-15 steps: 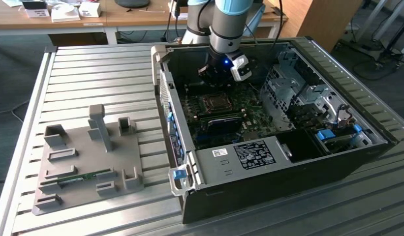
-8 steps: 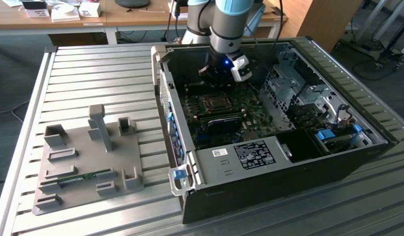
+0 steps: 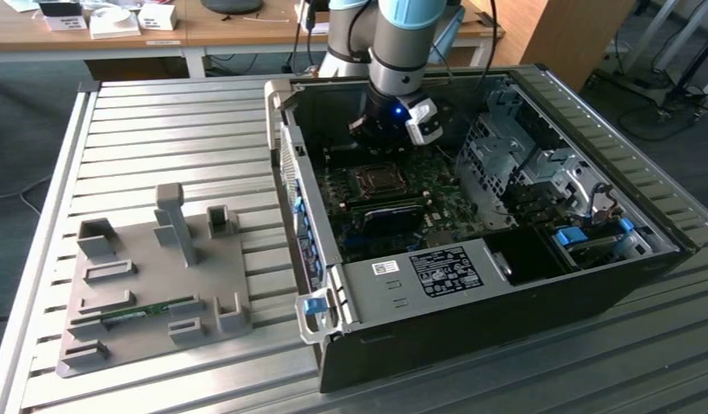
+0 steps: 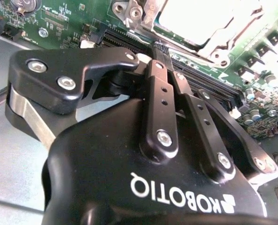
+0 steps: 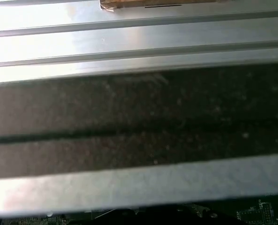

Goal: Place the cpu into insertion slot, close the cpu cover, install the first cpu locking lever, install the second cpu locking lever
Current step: 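Install the first cpu locking lever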

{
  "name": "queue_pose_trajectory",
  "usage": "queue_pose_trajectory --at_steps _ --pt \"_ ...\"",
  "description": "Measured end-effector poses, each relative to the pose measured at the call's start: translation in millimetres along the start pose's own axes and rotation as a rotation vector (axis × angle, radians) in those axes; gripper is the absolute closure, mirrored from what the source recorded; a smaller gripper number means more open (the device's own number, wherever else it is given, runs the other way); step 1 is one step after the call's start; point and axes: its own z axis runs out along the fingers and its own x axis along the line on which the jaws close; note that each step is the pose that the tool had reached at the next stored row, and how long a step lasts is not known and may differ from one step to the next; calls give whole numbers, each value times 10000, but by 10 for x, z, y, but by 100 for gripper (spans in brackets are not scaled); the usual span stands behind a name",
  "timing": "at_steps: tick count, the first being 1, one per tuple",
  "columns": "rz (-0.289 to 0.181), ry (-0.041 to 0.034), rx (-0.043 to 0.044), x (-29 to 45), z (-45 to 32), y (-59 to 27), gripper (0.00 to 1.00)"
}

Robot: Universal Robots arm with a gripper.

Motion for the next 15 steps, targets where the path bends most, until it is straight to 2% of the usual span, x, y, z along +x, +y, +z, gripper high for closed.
queue_pose_trajectory --at_steps 15 --pt "23 -5 6 -1 12 -17 89"
